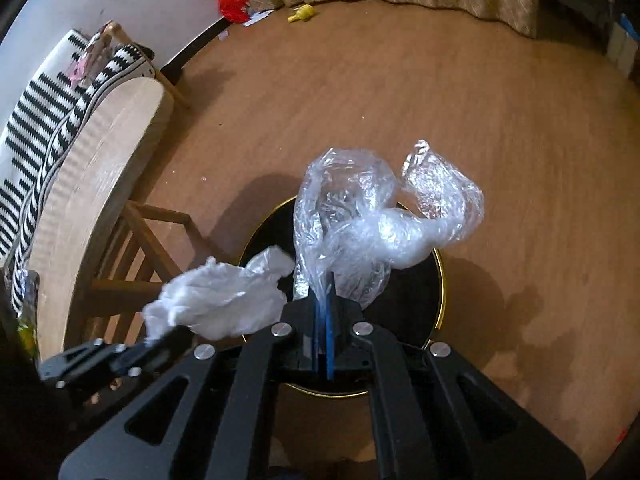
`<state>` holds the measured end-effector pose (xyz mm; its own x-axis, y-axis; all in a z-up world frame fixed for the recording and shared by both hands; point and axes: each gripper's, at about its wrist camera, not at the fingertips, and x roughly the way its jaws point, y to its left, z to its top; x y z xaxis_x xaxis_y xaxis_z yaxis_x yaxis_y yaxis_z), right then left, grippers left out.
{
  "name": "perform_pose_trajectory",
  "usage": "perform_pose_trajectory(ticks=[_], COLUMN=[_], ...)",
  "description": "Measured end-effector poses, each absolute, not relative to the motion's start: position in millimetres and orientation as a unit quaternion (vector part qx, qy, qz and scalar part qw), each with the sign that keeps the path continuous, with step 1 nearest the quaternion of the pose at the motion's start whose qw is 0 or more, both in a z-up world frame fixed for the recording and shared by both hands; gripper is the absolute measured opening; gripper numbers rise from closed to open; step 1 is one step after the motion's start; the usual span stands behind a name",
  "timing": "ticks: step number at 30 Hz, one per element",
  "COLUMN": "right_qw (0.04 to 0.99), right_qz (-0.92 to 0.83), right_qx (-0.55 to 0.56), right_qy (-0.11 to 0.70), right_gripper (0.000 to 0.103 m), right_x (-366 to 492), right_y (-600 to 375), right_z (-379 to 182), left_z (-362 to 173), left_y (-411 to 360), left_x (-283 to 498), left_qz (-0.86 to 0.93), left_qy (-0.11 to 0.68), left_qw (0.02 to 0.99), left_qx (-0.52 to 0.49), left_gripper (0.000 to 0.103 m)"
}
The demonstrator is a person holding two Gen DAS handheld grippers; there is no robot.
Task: Collect trash
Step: 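Carry both items over the black bin and open both tools to drop them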
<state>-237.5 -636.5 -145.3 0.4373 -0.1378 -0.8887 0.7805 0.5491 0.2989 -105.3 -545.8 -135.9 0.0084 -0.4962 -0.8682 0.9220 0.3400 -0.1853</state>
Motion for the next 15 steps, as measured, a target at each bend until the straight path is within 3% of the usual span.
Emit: perform_pose_trajectory(ticks=[10,12,13,14,15], right_qw=[0.763,0.759,0.758,0.757,0.757], right_qz=[-0.303,-0.305,-0.305,-0.303,-0.303], right_qx=[0.356,0.360,0.362,0.366,0.368], right_qy=[0.446,0.449,0.448,0.447,0.446], right_gripper=[0.003,0.003,0.003,0.003,0.003], right_x=[-226.6,-228.6,-226.1,-226.2,-225.7], right_y=[-641.1,-642.6,-643.4,-643.9,-644.6], right_z=[-145.1,-146.4,-147.0,-147.2,-147.3], left_z=[-136.4,-135.0,-135.1,-132.7,-130.2], left_y=[-543.7,-544.2,-544.3,-542.7,-541.5], left_x=[-116.7,-120.5,-119.7,-118.7,-118.2], left_qz=[-0.537,-0.529,-0.525,-0.525,-0.526], left_qy=[0.478,0.484,0.486,0.485,0.480], left_qw=[0.659,0.657,0.659,0.664,0.668], left_qx=[0.223,0.230,0.230,0.222,0.217], left_gripper=[0.006,0.025,0.052,0.070,0.071])
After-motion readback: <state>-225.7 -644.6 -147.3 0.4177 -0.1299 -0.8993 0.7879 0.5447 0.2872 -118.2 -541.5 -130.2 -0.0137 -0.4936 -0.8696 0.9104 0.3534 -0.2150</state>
